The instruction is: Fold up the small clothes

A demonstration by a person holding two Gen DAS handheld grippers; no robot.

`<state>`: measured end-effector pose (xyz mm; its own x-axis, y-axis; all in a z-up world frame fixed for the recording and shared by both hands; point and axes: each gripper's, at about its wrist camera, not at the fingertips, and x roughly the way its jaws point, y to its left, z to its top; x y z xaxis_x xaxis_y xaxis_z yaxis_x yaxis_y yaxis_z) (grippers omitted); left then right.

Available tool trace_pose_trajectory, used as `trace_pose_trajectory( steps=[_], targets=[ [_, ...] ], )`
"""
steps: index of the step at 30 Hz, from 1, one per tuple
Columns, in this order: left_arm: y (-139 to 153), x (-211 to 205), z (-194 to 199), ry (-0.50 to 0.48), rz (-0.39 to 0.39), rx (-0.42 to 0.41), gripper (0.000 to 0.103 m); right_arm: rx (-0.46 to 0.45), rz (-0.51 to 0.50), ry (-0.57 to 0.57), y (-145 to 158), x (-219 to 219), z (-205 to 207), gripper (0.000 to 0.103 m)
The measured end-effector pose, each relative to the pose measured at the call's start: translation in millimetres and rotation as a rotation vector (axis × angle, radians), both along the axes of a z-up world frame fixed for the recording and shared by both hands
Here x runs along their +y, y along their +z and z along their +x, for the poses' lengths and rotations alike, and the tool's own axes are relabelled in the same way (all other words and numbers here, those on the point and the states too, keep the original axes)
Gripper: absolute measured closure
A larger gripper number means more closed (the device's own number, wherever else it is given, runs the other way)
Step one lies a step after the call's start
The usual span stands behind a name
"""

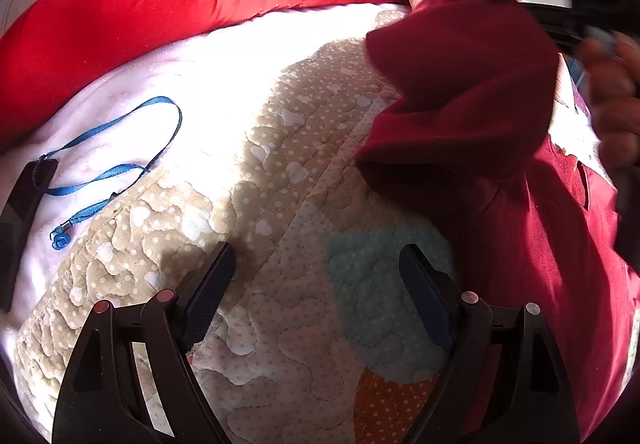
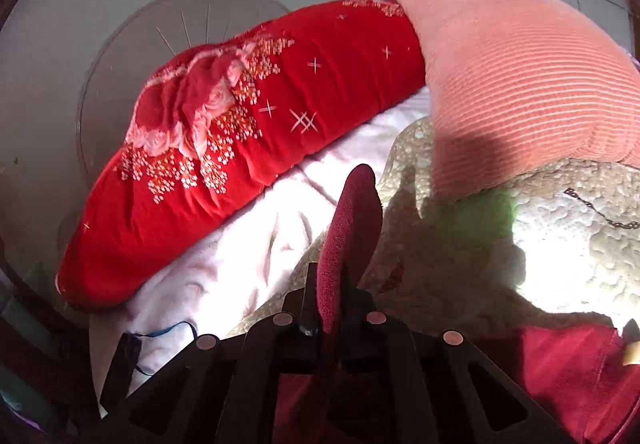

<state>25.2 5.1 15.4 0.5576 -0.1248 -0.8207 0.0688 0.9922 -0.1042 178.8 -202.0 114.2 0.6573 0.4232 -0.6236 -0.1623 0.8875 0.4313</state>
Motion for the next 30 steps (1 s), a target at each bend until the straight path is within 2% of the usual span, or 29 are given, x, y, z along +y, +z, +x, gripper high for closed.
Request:
trace_pose_trajectory(
  steps=[4,7,10,13,14,15,16,18,20,21,23,25,28,30],
  targets=[
    [2.6,1.7,-2.3,0.018,-0.007,-0.016,0.019,-0.11,-0.112,-0.178,41.1,-73.4,-85.7,0.097],
    [5.4,3.6,-5.4,0.025,-0.015,-0.033,0.019,-0.106,-0.203,-0.303,36.5,-113.6,-147.9,0.097],
    [7.3,-0.5,-9.1,0.016,-0.013,-0.052,0.019,-0.007,-0.294,-0.4,0.1,-137.3,-187.4,0.097],
    [10.8,-7.4,-14.6,-0.007,-0.008,-0.074,0.019,0.185,-0.339,-0.433,-48.2,-163.1,-199.3,0.092],
    [11.5,-8.9,-15.8,-0.015,-0.005,-0.081,0.019,0.232,-0.331,-0.43,-57.5,-169.9,-204.0,0.092],
    [13.2,-10.6,-18.7,-0.022,-0.002,-0.088,0.019,0.234,-0.299,-0.44,-60.2,-178.3,-215.5,0.091],
    [14.5,-12.0,-19.4,-0.031,-0.003,-0.095,0.019,0.218,-0.285,-0.458,-58.3,-185.7,-228.9,0.089],
    [16.6,-13.4,-20.6,-0.052,-0.022,-0.105,0.019,0.179,-0.336,-0.511,-47.3,-195.3,-252.6,0.069],
    [16.6,-15.7,-20.2,-0.071,-0.041,-0.106,0.019,0.128,-0.373,-0.564,-29.3,-203.7,-269.3,0.06],
    [16.4,-18.5,-19.0,-0.081,-0.044,-0.105,0.019,0.106,-0.378,-0.576,-20.1,-205.3,-273.3,0.059],
    [16.5,-26.0,-17.8,-0.098,-0.036,-0.11,0.019,0.057,-0.36,-0.561,-2.3,-201.9,-272.3,0.059],
    [16.3,-35.5,-15.2,-0.115,-0.014,-0.116,0.019,0.024,-0.318,-0.459,8.4,-188.1,-253.2,0.057],
    [13.5,-46.4,-13.5,-0.143,0.015,-0.118,0.019,0.026,-0.264,-0.261,3.3,-148.6,-210.2,0.054],
    [9.7,-49.5,-11.8,-0.151,0.035,-0.113,0.019,0.045,-0.314,-0.159,-11.0,-118.9,-180.9,0.044]
  ],
)
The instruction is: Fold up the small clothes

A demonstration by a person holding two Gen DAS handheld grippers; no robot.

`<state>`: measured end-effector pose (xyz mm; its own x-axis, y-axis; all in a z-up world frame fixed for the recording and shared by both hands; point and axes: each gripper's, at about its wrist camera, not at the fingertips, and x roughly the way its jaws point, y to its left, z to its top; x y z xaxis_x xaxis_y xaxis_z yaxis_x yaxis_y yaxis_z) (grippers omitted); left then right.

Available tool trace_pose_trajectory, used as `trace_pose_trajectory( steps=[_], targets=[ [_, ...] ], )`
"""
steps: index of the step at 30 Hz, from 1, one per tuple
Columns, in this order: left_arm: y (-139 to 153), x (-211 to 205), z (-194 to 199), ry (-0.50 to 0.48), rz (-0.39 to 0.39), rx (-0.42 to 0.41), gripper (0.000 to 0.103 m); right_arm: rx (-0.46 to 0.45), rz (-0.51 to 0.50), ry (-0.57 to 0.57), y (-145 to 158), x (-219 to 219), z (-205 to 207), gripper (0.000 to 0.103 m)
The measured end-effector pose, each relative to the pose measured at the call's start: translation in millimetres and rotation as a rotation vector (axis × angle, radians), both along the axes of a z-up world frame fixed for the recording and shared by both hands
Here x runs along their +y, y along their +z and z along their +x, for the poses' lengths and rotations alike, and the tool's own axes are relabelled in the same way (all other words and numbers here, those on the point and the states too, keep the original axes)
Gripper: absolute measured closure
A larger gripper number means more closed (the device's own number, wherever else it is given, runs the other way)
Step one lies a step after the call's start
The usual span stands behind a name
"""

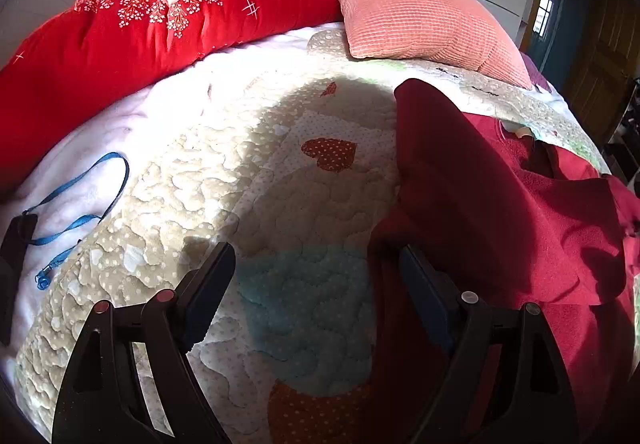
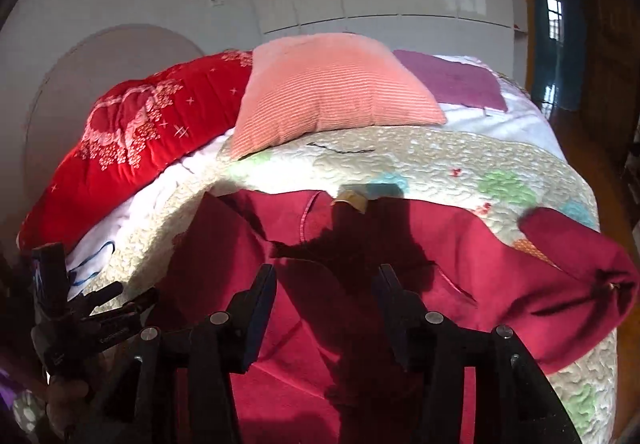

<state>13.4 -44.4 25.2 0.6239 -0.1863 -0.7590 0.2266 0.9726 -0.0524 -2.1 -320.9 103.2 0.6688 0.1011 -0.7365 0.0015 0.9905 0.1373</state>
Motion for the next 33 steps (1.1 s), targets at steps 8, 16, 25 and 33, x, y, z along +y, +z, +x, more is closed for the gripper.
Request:
trace_pose_trajectory(
  steps=[8,16,25,33],
  targets=[
    [-6.6,4.2,7.1,0.001,-0.029,0.04,0.019,0.111,-0.266,0.076,-51.1,15.8,48.7,0.096],
    [-10.3,-0.5,8.7,-0.003,-0.013,0.045,0.019,0.144,-0.246,-0.059,-81.3,-17.3,64.3,0.096],
    [15.3,6.8,-8.0,-0.022,-0.067,-0.057,0.019,0.007,-0.143,-0.307,-7.8,-112.0,-19.4,0.056],
    [35.5,-18.3,-15.5,-0.113,-0.062,-0.072,0.019,0.099,-0.028,-0.263,-46.7,-130.7,-15.0,0.056]
  ],
)
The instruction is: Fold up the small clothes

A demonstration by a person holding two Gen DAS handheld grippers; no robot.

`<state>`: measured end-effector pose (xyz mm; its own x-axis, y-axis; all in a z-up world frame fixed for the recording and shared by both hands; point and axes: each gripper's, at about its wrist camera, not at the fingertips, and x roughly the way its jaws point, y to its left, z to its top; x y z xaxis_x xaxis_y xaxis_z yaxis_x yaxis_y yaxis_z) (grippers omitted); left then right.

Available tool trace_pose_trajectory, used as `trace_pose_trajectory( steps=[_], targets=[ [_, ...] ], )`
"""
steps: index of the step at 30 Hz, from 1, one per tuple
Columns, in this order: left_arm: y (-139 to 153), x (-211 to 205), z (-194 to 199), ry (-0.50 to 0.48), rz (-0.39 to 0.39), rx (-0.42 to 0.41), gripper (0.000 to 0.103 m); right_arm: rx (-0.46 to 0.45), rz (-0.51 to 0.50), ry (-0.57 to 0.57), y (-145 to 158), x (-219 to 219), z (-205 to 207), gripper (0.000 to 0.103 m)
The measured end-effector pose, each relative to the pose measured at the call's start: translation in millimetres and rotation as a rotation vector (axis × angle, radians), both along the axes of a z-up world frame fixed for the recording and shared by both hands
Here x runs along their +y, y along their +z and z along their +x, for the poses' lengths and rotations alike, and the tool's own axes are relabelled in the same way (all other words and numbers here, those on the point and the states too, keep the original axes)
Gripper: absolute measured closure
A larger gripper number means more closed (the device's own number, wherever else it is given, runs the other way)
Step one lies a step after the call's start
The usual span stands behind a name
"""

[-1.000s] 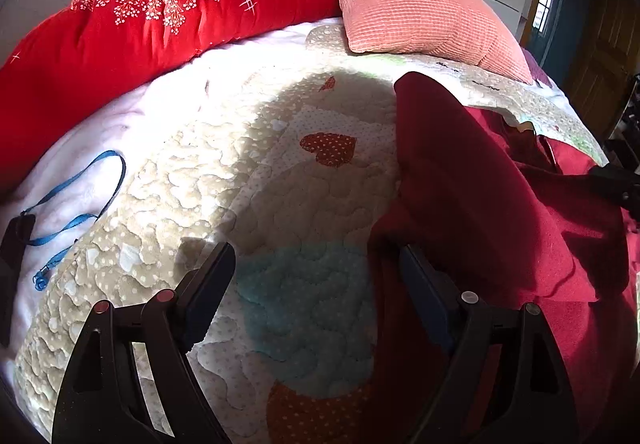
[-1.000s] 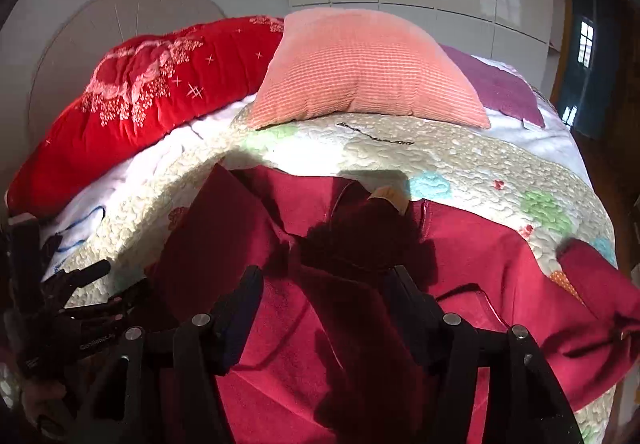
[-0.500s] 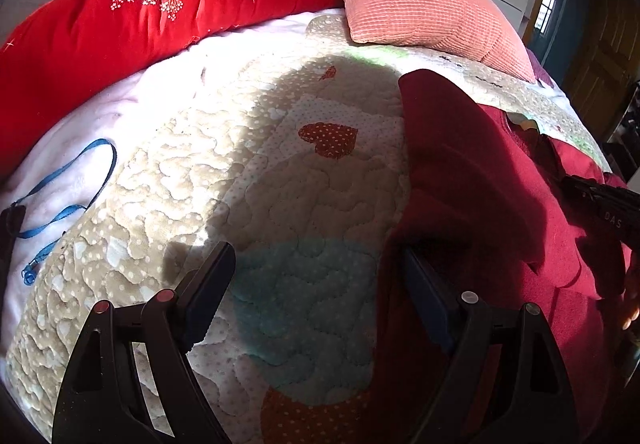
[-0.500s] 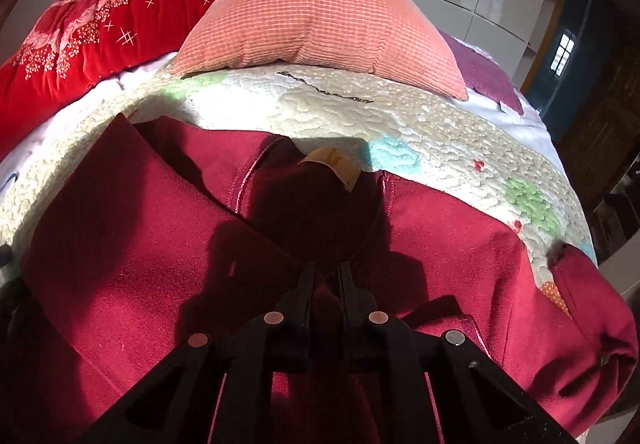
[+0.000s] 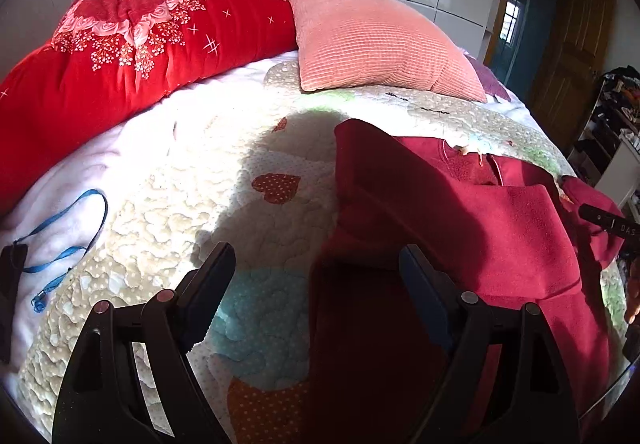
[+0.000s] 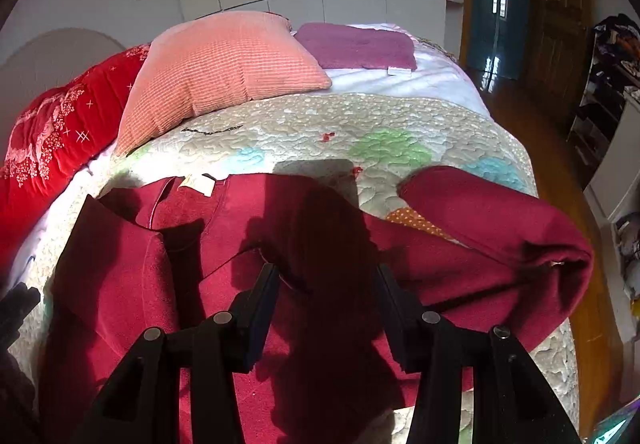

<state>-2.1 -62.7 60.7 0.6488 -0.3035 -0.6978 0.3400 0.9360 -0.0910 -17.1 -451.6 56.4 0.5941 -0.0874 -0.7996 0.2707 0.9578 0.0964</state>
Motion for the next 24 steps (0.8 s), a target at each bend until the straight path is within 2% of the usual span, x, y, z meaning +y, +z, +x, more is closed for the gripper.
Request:
trace_pose_trajectory(
  steps=[2,4,5,6,7,8,10,12,15,17,18,19,21,24],
  targets=[
    [4.3,-10.5,5.6,-0.018,0.036,-0.011,0.019,0.021,0.004,0.058,-14.2,10.5,12.5,0.056],
    [6.9,-18.3,12.7,-0.019,0.095,-0.015,0.019,0.057,-0.034,0.124,-28.5,23.5,21.3,0.058],
    [7.8,-19.1,15.5,-0.018,0.11,-0.011,0.019,0.075,-0.097,0.145,-34.4,31.1,24.0,0.064],
    [8.5,-17.6,16.1,-0.018,0.106,-0.011,0.019,0.074,-0.154,0.17,-36.5,37.0,24.7,0.077],
    [8.3,-14.5,15.8,-0.016,0.095,-0.011,0.019,0.072,-0.18,0.18,-35.9,37.9,24.1,0.087],
    [6.5,-10.8,15.4,-0.012,0.088,-0.009,0.019,0.065,-0.164,0.179,-31.4,34.7,22.3,0.097],
    [-0.7,-5.0,14.9,-0.006,0.088,0.003,0.019,0.001,-0.128,0.132,-13.0,21.3,11.6,0.097],
    [-10.4,-0.8,17.4,0.001,0.099,0.014,0.019,-0.057,-0.154,0.026,5.4,3.2,-1.7,0.097],
    [-24.9,5.1,26.4,0.019,0.114,0.051,0.019,-0.023,-0.202,-0.105,7.7,-21.1,-10.9,0.097],
    [-30.1,10.3,32.9,0.029,0.093,0.096,0.019,0.073,-0.219,-0.125,-1.9,-29.2,-5.9,0.095],
    [-30.6,12.8,34.2,0.031,0.079,0.109,0.019,0.093,-0.22,-0.143,-2.0,-29.9,-5.4,0.091],
    [-30.3,14.8,33.9,0.03,0.071,0.113,0.019,0.066,-0.213,-0.161,3.4,-27.2,-7.6,0.088],
    [-28.6,16.5,30.7,0.03,0.091,0.109,0.019,-0.032,-0.151,-0.131,20.4,-9.2,-6.8,0.073],
    [-24.3,18.7,24.1,0.035,0.146,0.074,0.019,-0.093,0.038,0.103,31.7,45.1,21.1,0.06]
  ],
)
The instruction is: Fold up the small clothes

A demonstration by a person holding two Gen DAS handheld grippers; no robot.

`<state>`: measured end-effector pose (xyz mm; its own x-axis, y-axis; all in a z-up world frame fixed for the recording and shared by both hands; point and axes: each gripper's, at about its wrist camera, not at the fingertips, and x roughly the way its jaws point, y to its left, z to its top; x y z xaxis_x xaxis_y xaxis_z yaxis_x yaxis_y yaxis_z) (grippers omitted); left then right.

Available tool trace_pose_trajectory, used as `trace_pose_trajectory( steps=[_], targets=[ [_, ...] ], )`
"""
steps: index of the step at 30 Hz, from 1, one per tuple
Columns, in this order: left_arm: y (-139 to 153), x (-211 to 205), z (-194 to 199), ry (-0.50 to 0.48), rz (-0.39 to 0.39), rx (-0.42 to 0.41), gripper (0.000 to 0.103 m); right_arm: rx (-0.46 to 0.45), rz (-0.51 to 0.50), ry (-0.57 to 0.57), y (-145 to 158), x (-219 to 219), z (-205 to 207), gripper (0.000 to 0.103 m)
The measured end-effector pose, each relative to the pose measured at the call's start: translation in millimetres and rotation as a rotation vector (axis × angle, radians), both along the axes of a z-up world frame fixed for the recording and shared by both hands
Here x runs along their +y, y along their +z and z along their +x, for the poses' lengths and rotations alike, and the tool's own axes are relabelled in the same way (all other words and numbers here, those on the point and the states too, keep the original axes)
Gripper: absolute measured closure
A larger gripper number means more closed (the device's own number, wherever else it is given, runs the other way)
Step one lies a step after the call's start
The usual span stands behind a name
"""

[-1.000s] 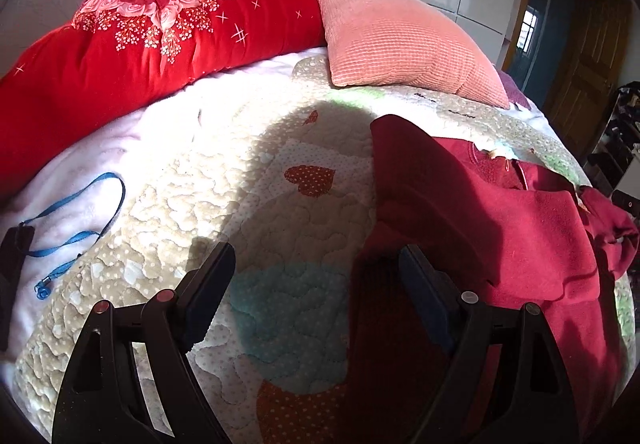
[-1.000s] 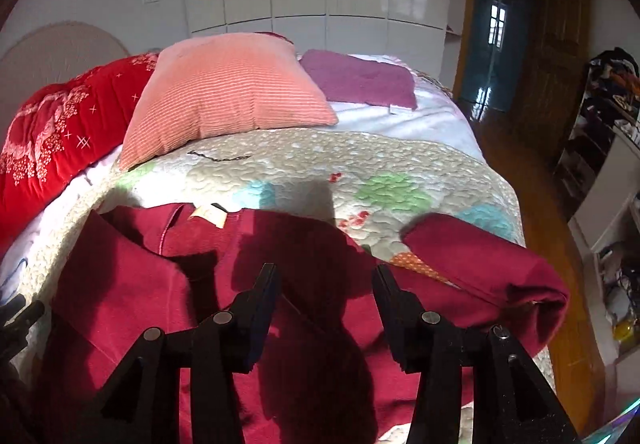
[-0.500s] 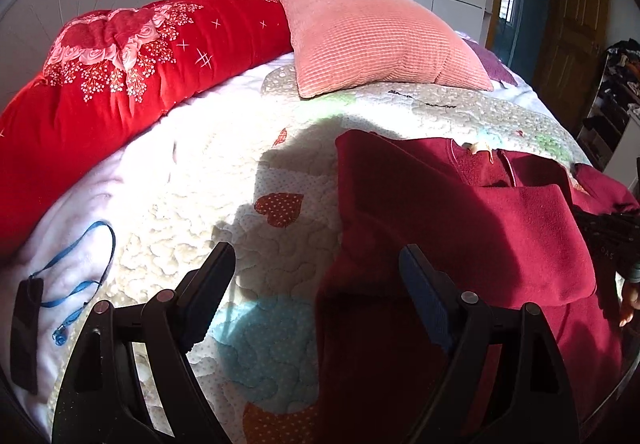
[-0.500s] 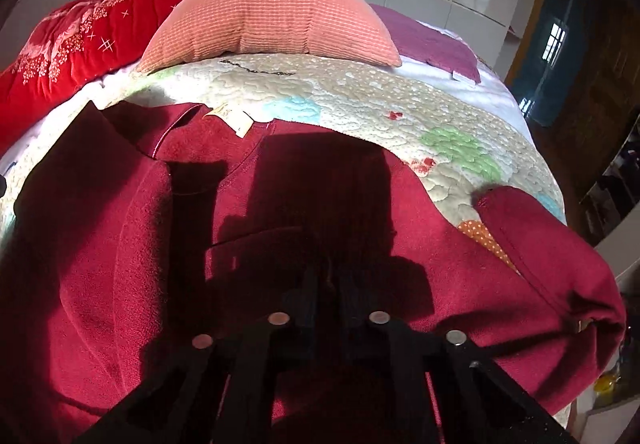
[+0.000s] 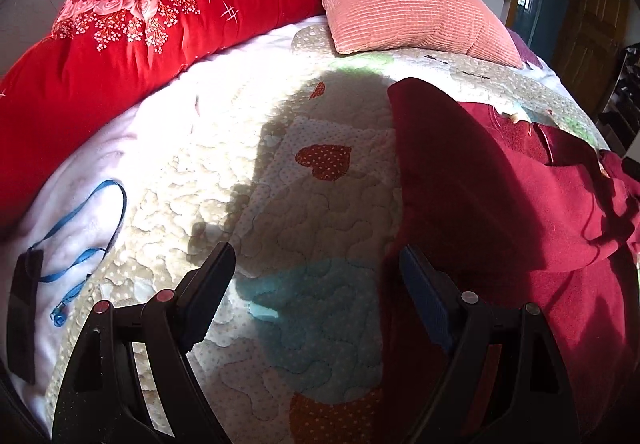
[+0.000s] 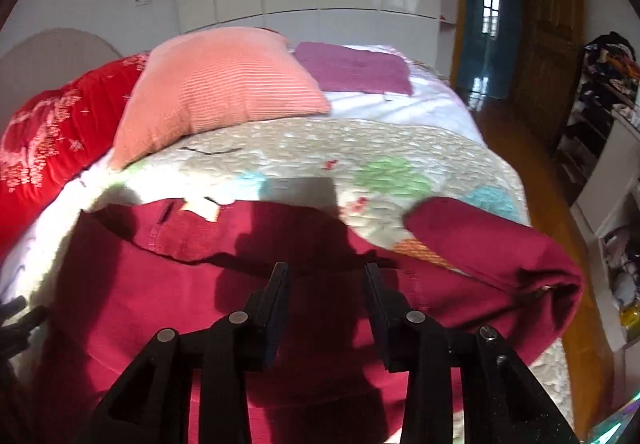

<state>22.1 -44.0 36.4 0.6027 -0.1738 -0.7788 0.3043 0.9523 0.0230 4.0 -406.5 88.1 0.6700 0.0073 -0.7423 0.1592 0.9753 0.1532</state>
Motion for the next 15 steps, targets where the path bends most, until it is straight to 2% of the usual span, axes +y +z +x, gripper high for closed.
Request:
trace_pose_trajectory(
  steps=[3,7,11,12,13,14,15],
  targets=[
    [-0.1,3.2,0.5,-0.004,0.024,-0.004,0.019,-0.01,0.084,0.185,-5.4,63.0,41.9,0.058],
    [-1.5,10.7,5.3,-0.012,-0.019,0.032,0.019,-0.005,0.036,0.351,-20.1,128.4,98.9,0.056],
    [-6.1,17.0,13.2,-0.001,-0.036,0.065,0.019,0.033,-0.063,0.47,-39.9,166.9,137.4,0.056],
    [-8.5,17.8,15.1,0.002,-0.039,0.081,0.019,0.046,-0.103,0.492,-44.5,174.9,142.7,0.061],
    [-10.4,18.6,16.8,0.005,-0.041,0.093,0.019,0.063,-0.135,0.515,-48.6,181.6,148.3,0.072],
    [-11.3,18.8,17.7,0.008,-0.042,0.1,0.019,0.073,-0.147,0.531,-50.7,187.5,152.2,0.1],
    [-11.3,19.4,18.3,0.011,-0.04,0.101,0.019,0.065,-0.15,0.541,-49.3,192.7,153.4,0.1]
  ],
)
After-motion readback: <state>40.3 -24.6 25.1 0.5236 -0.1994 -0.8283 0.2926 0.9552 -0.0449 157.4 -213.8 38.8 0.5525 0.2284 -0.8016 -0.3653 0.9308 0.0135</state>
